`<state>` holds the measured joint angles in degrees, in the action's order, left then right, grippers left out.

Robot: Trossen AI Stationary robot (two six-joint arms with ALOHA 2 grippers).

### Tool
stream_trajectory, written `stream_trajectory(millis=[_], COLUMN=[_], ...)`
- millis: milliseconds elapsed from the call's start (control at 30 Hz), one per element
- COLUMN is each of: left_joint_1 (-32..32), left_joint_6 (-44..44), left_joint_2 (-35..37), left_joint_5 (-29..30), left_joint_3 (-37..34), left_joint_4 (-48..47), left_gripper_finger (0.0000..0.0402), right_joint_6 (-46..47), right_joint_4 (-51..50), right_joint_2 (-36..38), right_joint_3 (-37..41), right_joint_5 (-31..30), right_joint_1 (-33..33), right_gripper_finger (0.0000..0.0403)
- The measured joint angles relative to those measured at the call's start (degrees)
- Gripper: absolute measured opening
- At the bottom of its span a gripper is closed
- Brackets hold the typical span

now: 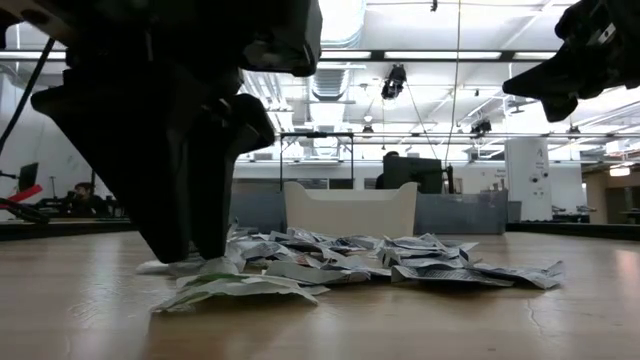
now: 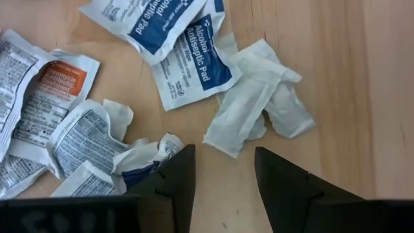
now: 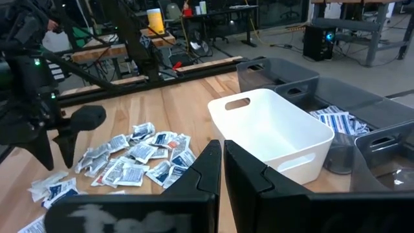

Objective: Pick & Place First Aid Supplies
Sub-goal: Put the green bandage into the left black bin

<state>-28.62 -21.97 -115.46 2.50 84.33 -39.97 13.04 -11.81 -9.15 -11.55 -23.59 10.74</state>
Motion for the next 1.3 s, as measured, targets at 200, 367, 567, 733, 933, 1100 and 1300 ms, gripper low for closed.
stream_trajectory(millis=[200,367,567,733,933,1100,1300], left_joint_1=[0.1,0.3,0.3,0.3,0.3,0.3,0.4], left_joint_6=[-5.1,-9.7,-14.1,-17.5,-22.2,-28.4,-36.4], left_joint_2=[0.0,0.0,0.0,0.1,0.2,0.4,0.5], left_joint_5=[-0.3,-2.6,-4.0,-4.2,-4.2,-3.4,-1.7], left_joint_3=[0.0,0.0,0.0,0.0,0.0,0.3,1.3], left_joint_4=[0.6,0.6,0.9,0.8,0.8,0.7,0.8], left_gripper_finger=[0.0151,0.0151,0.0151,0.0151,0.0151,0.0151,0.0151], right_joint_6=[0.0,0.0,0.0,0.0,0.0,0.0,0.0], right_joint_4=[0.0,0.0,0.0,0.0,0.0,0.0,0.0], right_joint_2=[0.0,0.0,0.0,0.0,0.0,0.0,0.0], right_joint_3=[0.0,0.0,0.0,0.0,0.0,0.0,0.0], right_joint_5=[0.0,0.0,0.0,0.0,0.0,0.0,0.0], right_joint_1=[0.0,0.0,0.0,0.0,0.0,0.0,0.0], right_gripper_finger=[0.0018,0.0018,0.0018,0.0018,0.0018,0.0018,0.0018])
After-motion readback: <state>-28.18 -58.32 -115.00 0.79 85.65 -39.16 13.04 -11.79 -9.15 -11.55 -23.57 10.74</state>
